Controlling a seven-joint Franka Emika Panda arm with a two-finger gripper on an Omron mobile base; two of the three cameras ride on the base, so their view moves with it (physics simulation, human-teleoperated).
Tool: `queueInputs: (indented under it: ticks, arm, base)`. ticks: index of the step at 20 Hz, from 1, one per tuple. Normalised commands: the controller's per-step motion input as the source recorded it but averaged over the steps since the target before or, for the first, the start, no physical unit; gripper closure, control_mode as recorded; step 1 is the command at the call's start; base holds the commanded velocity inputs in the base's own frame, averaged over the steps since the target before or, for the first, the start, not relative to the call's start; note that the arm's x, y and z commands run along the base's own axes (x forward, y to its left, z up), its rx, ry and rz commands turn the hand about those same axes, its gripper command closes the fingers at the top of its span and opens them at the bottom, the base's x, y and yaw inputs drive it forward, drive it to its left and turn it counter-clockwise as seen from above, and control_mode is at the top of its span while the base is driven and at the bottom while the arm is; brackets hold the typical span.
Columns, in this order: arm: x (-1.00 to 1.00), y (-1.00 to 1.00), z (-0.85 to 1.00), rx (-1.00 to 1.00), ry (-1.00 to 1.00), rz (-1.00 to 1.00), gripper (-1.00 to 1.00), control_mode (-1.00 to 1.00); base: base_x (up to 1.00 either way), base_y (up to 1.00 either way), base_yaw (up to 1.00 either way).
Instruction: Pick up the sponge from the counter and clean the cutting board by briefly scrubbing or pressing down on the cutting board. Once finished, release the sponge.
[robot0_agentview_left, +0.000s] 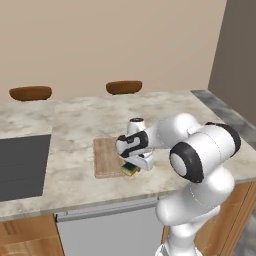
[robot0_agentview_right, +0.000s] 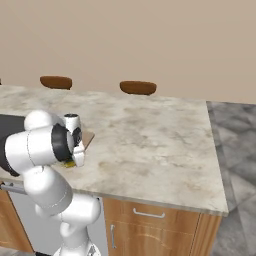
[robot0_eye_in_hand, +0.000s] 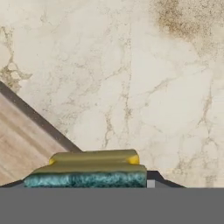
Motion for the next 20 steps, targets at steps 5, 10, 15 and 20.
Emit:
queueInputs:
  ticks: [5,10,15,20]
  arm:
    - [0.25,-1.0,0.0,0.0,0.02,-0.01,1.0,-1.0]
    - [0.04,-0.75,-0.02,0.0,0.0,0.0,-1.0,-1.0]
    - [0.0,-0.07,0.01,0.0,0.0,0.0,-1.0,-1.0]
    - [-0.08,-0.27,0.27,0.0,0.0,0.0,-1.0,-1.0]
  base:
    - [0.0,0.0,0.0]
    - [0.0,0.0,0.0]
    - [0.0,0.0,0.0]
    - [0.0,0.0,0.0]
